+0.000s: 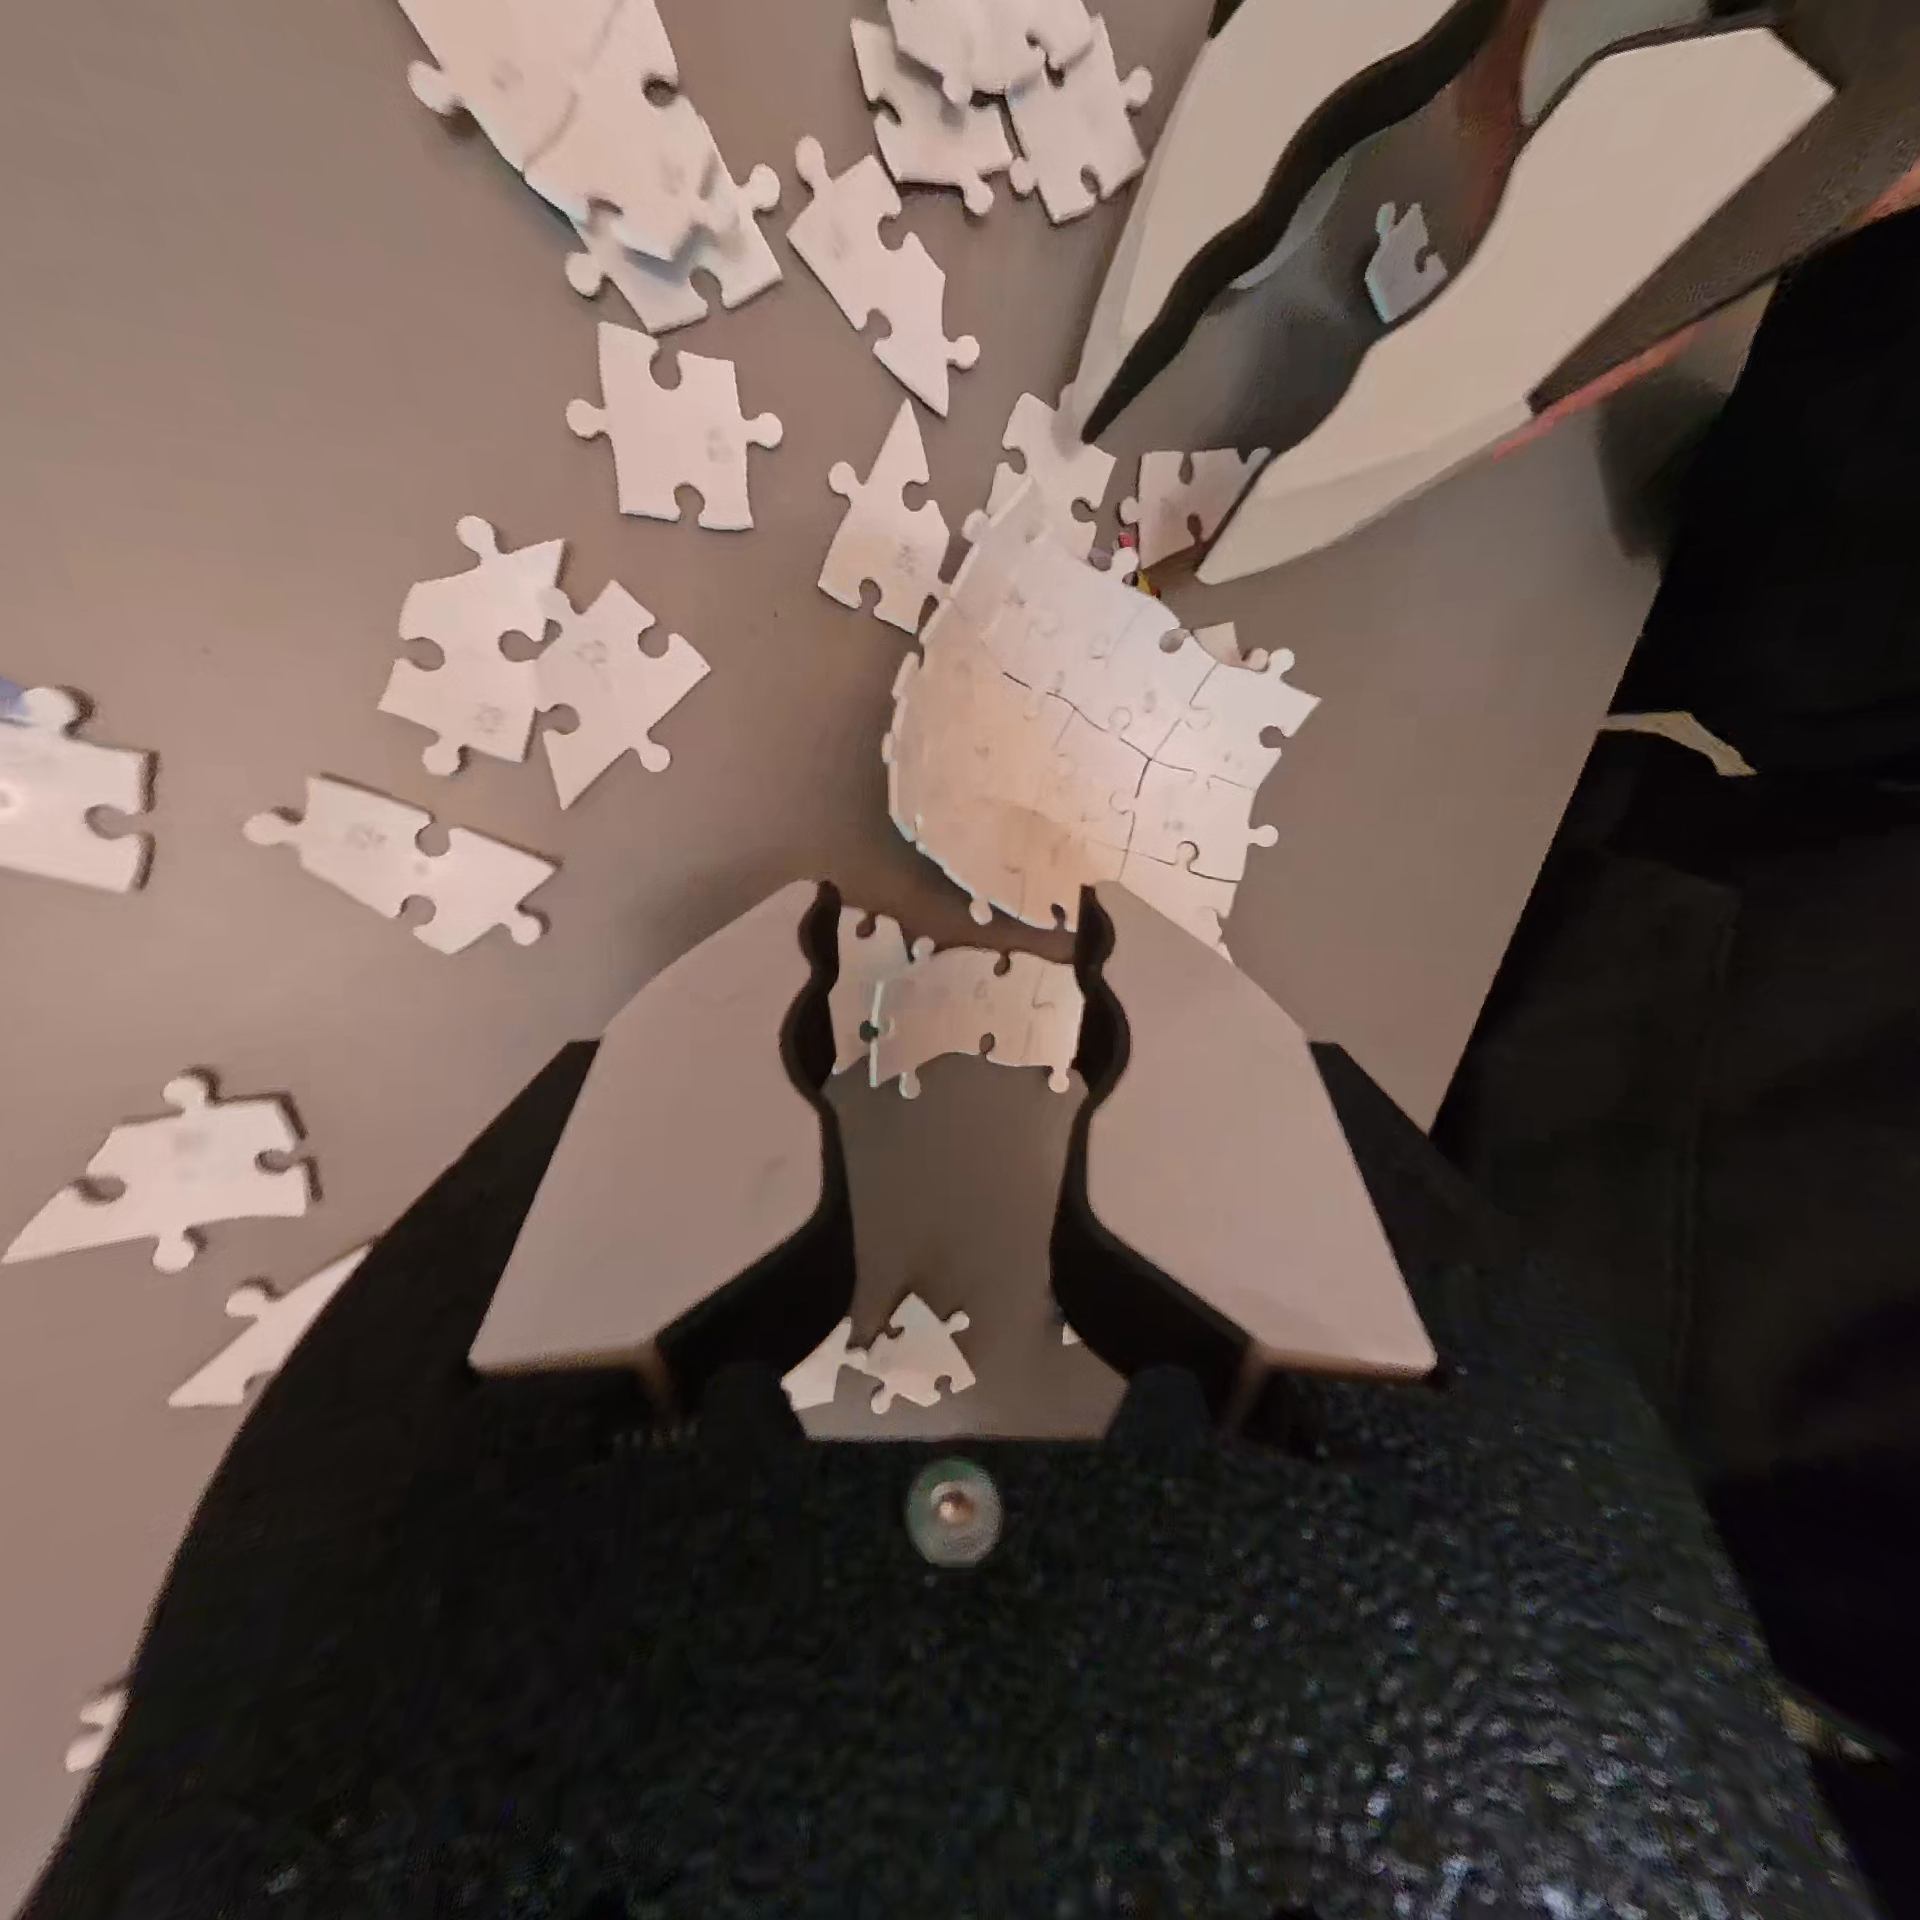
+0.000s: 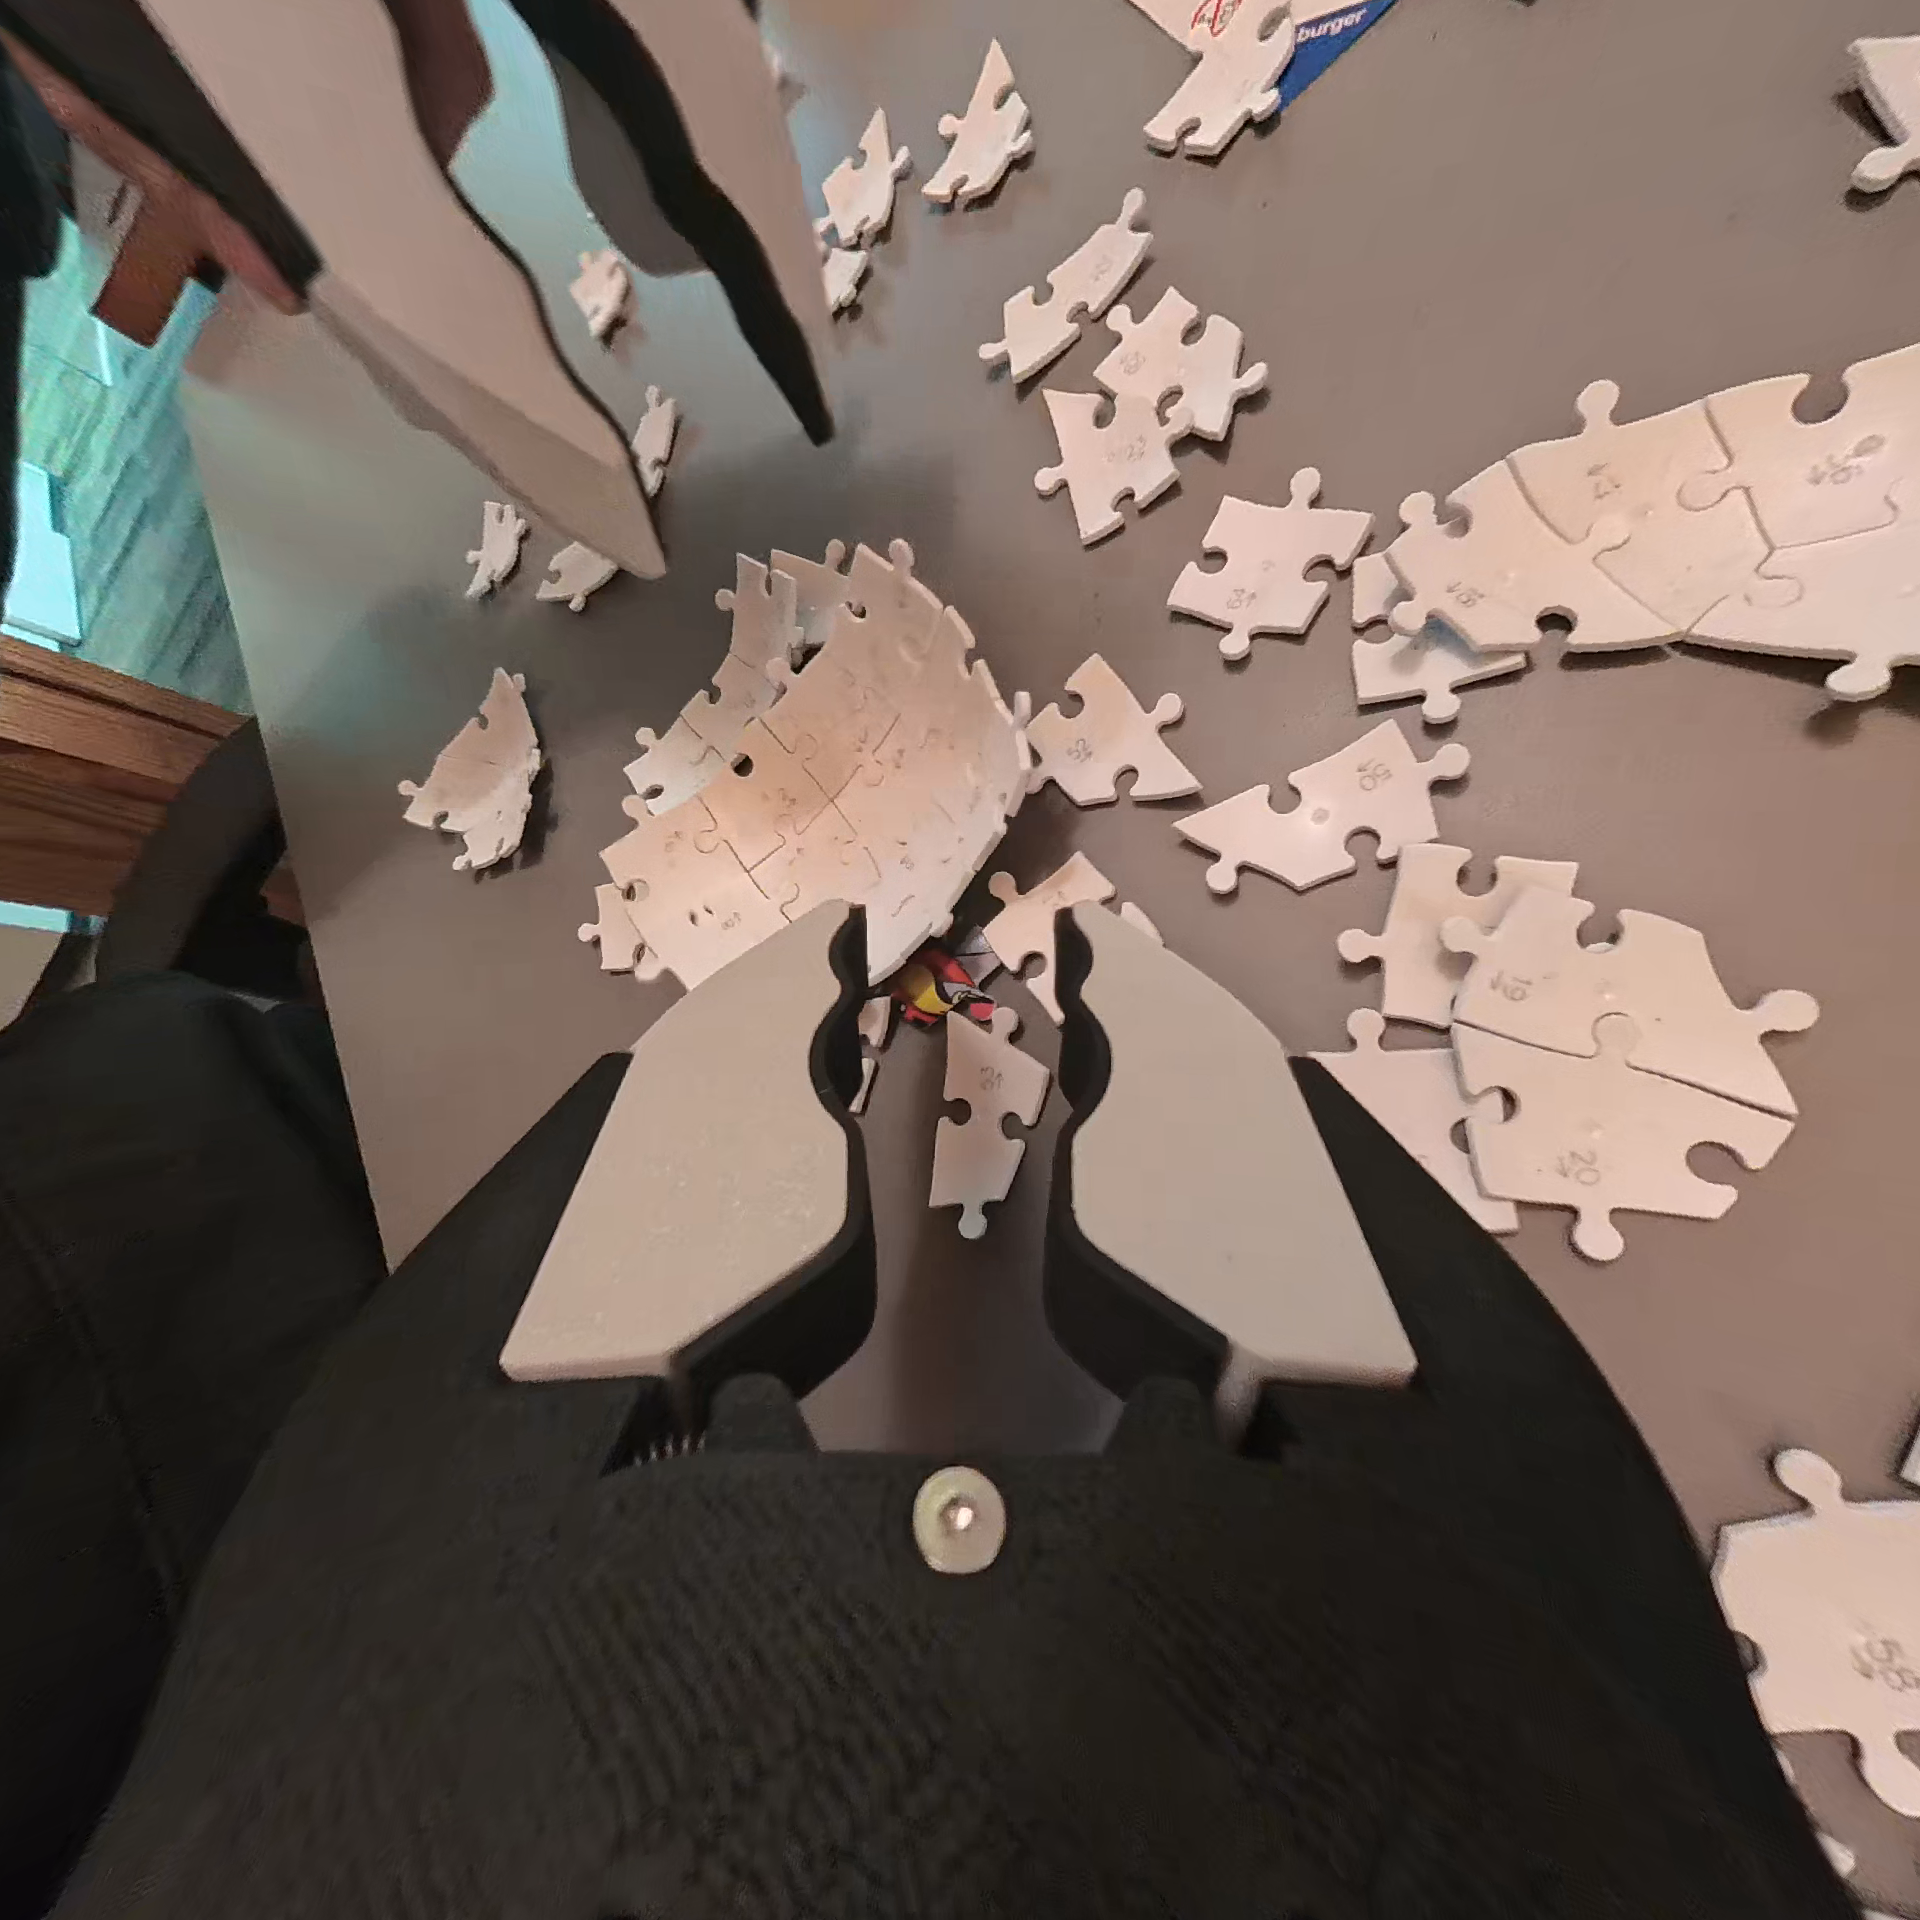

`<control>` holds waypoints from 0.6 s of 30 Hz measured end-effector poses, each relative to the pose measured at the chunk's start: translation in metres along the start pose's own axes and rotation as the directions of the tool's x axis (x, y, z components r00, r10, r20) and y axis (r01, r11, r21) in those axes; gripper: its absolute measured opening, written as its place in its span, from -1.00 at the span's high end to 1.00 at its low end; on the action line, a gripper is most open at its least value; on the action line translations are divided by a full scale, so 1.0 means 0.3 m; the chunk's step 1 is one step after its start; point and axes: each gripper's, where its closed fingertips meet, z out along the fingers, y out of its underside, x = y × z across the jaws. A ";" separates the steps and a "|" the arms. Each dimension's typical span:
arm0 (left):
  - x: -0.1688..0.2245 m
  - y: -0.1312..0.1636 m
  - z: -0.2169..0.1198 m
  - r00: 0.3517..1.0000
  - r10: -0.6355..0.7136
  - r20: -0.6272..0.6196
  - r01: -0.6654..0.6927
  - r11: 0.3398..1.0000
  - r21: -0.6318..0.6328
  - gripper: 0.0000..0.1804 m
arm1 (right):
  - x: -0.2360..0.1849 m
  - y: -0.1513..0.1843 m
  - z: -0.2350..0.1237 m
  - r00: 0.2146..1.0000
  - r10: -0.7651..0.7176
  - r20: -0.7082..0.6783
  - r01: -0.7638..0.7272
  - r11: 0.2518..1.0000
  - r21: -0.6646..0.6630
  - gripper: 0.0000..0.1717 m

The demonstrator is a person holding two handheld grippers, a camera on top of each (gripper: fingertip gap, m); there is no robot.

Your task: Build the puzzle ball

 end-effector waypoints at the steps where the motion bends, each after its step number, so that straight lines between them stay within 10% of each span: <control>1: -0.007 -0.004 0.012 1.000 -0.011 -0.017 0.011 1.000 -0.026 0.53 | 0.003 0.004 0.001 1.000 0.000 0.001 0.000 1.000 -0.005 0.60; 18: -0.028 -0.049 0.118 0.986 -0.067 -0.154 0.045 0.989 -0.138 0.86 | 0.003 0.011 0.027 0.998 -0.018 0.058 0.018 1.000 0.002 0.68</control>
